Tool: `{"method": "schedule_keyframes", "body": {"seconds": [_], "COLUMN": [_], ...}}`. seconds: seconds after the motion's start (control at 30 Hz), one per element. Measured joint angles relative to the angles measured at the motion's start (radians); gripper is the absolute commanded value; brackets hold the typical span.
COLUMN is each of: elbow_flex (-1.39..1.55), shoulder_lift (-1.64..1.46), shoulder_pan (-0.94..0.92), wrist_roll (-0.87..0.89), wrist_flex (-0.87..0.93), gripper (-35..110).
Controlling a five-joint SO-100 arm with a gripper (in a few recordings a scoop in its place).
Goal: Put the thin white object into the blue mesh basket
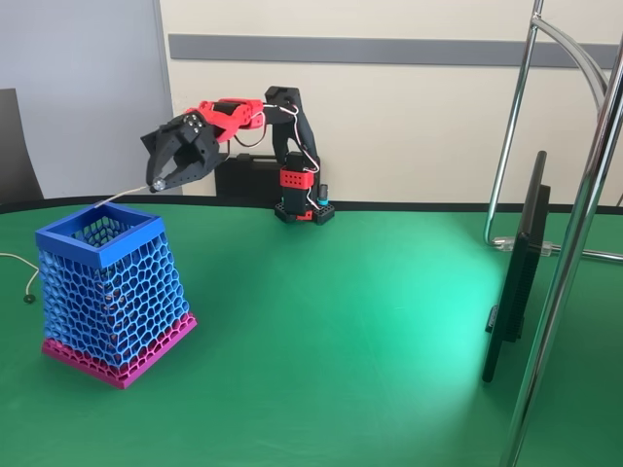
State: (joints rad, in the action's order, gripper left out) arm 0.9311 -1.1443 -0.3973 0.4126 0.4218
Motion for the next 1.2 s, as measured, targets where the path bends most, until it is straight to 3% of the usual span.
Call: {"method": "schedule_keyframes", "body": {"seconds": [0.23, 0.47, 0.63, 0.97, 1.2], "elbow_flex": [0.044, 0.282, 0.322, 0.489, 0.755], "shoulder_lift": [-0.002, -0.078, -0.143, -0.344, -0.617], "shoulder_pan": [-0.08, -0.117, -0.12, -0.041, 0.097], "wrist_roll": [0.233, 0.301, 0.327, 0.298, 0.13], "wrist_flex": [-0.021, -0.199, -0.187, -0.152, -0.152], "gripper": [12, 18, 20, 19, 19]}}
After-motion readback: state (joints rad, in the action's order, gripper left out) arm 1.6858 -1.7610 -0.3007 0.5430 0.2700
